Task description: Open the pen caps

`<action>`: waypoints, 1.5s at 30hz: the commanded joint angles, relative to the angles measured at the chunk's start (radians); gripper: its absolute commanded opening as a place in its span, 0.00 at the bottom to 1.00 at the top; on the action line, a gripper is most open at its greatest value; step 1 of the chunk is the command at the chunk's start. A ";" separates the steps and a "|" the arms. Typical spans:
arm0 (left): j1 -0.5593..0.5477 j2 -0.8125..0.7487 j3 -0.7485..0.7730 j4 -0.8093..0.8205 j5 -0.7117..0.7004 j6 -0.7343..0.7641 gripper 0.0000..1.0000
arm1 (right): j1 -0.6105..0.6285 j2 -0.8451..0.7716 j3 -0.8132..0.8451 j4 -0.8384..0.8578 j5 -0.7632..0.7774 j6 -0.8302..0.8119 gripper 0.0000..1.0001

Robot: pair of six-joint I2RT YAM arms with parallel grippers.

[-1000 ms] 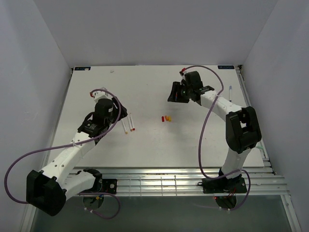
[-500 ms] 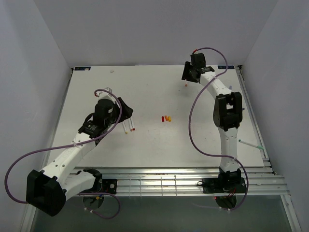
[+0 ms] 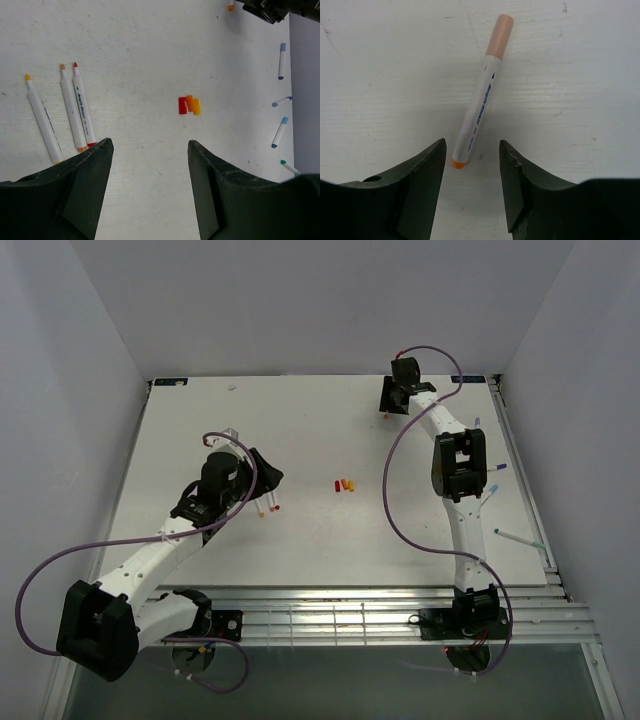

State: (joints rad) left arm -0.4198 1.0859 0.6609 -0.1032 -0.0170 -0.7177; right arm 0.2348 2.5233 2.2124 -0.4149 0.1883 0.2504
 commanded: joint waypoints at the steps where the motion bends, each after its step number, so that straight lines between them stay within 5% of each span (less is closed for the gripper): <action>1: 0.007 -0.009 -0.010 0.059 0.012 0.003 0.71 | -0.003 0.011 0.059 0.056 -0.007 -0.023 0.53; 12: 0.007 -0.014 -0.015 0.066 0.008 0.012 0.71 | -0.005 0.063 0.095 0.018 -0.029 0.032 0.49; 31: 0.007 -0.031 -0.034 0.086 0.052 0.006 0.71 | -0.034 0.057 0.075 -0.093 -0.051 0.131 0.08; 38: 0.007 -0.027 -0.009 0.076 0.103 -0.017 0.71 | -0.049 -0.099 -0.147 0.017 -0.178 0.122 0.08; 45: 0.007 -0.017 0.026 0.043 0.193 -0.061 0.71 | -0.049 -0.453 -0.600 0.189 -0.279 0.121 0.08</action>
State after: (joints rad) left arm -0.4198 1.0740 0.6304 -0.0479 0.1081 -0.7494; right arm 0.1806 2.2314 1.7119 -0.3126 -0.0196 0.3717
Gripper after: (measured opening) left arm 0.712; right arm 0.198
